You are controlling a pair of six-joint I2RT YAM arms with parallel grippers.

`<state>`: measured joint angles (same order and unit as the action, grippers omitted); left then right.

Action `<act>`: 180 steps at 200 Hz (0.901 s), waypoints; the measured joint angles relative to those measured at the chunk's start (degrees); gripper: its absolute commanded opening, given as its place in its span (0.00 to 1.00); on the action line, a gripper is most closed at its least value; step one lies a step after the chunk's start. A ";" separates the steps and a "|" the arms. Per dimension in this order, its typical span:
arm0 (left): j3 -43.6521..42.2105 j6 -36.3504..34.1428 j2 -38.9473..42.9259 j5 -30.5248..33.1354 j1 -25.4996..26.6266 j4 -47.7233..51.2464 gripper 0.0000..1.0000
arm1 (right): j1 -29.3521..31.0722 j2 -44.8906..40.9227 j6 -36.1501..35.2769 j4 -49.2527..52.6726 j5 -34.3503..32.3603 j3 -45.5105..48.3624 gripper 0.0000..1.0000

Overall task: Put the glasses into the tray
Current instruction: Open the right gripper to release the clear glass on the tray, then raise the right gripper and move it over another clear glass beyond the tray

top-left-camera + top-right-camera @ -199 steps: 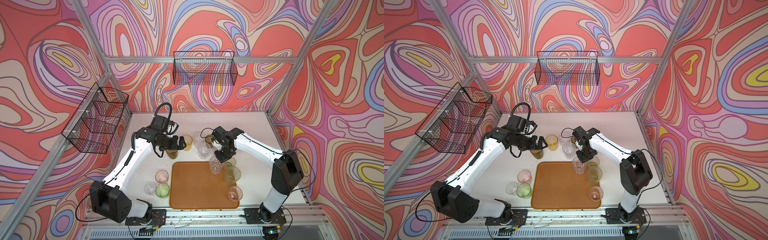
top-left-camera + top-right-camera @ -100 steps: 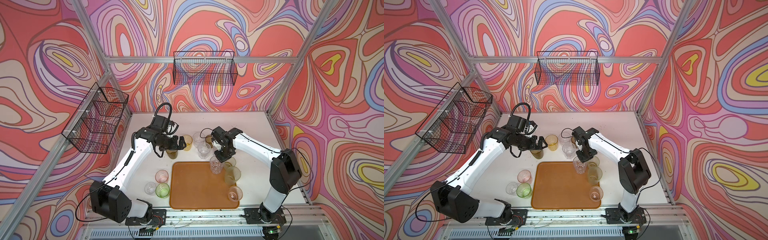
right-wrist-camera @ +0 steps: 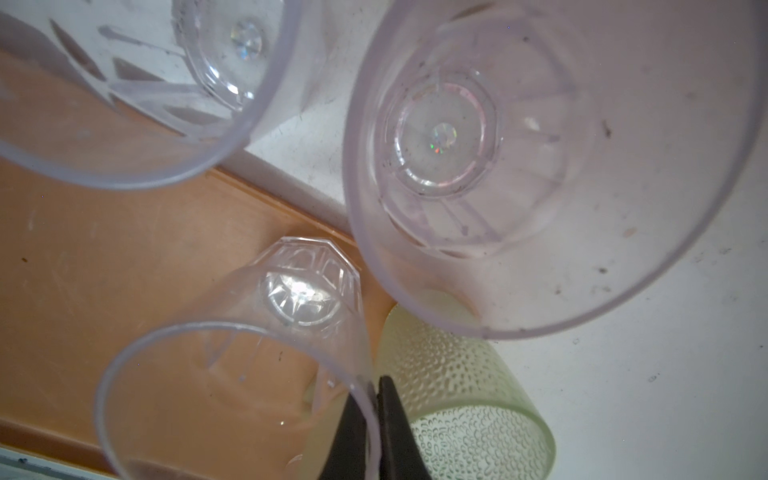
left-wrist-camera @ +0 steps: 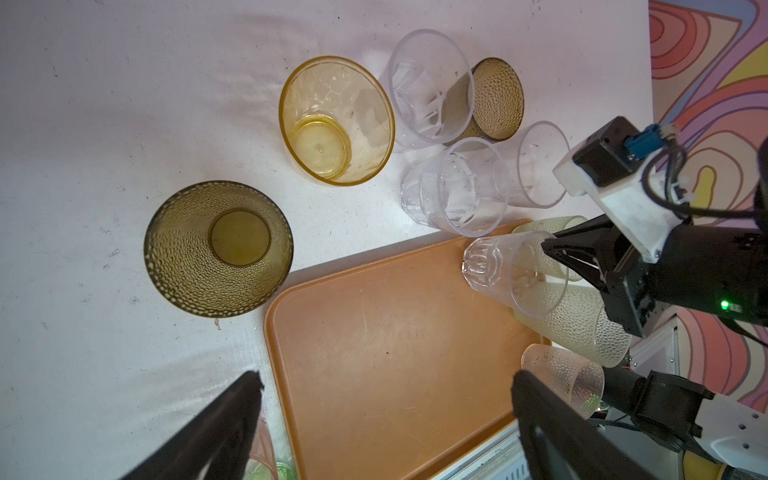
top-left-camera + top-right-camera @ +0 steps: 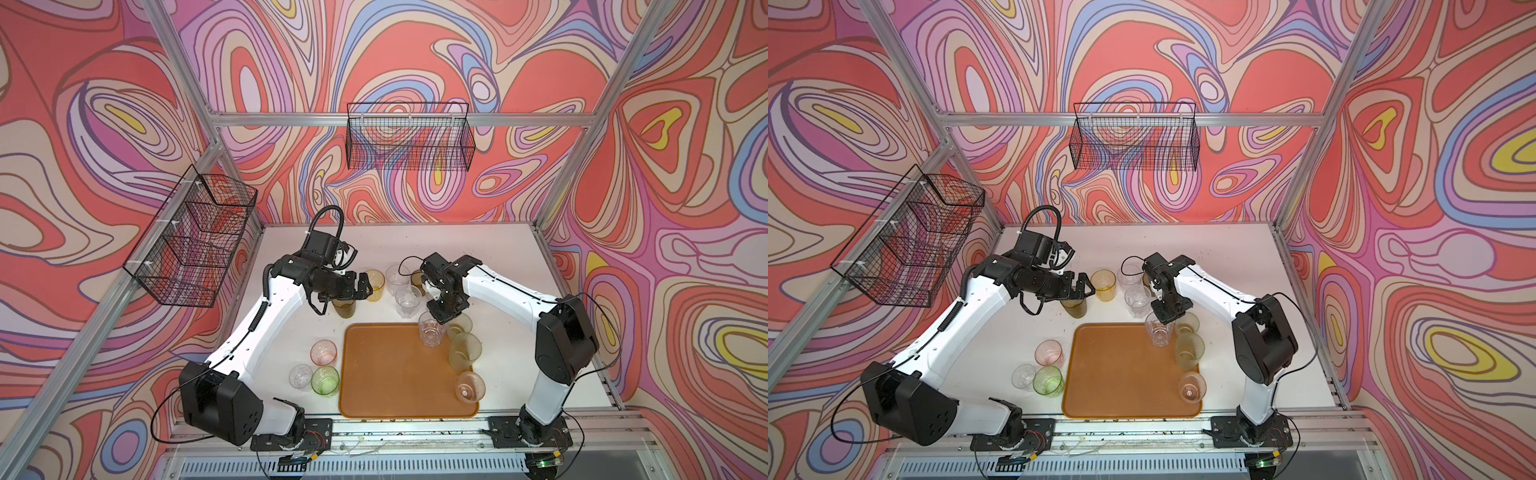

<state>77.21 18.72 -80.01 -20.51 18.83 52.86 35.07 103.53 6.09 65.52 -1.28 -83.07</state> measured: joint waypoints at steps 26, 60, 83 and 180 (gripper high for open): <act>0.00 0.00 0.02 0.02 0.00 0.00 0.97 | 0.00 0.13 0.11 -0.20 -0.15 -0.63 0.12; -0.02 0.00 0.11 0.00 0.00 0.00 0.97 | 0.00 0.13 0.17 -0.20 -0.33 -0.76 0.16; -0.02 0.00 0.11 0.02 0.00 0.00 0.97 | 0.00 0.13 0.20 0.07 -0.48 -1.33 0.17; -0.07 0.00 0.44 0.02 0.00 0.02 0.97 | -0.81 -2.43 2.14 1.90 -4.57 -10.08 0.36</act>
<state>77.14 18.72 -79.57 -20.49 18.83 52.88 34.26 101.10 8.23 67.42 -5.85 -93.14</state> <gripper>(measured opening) 0.967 0.363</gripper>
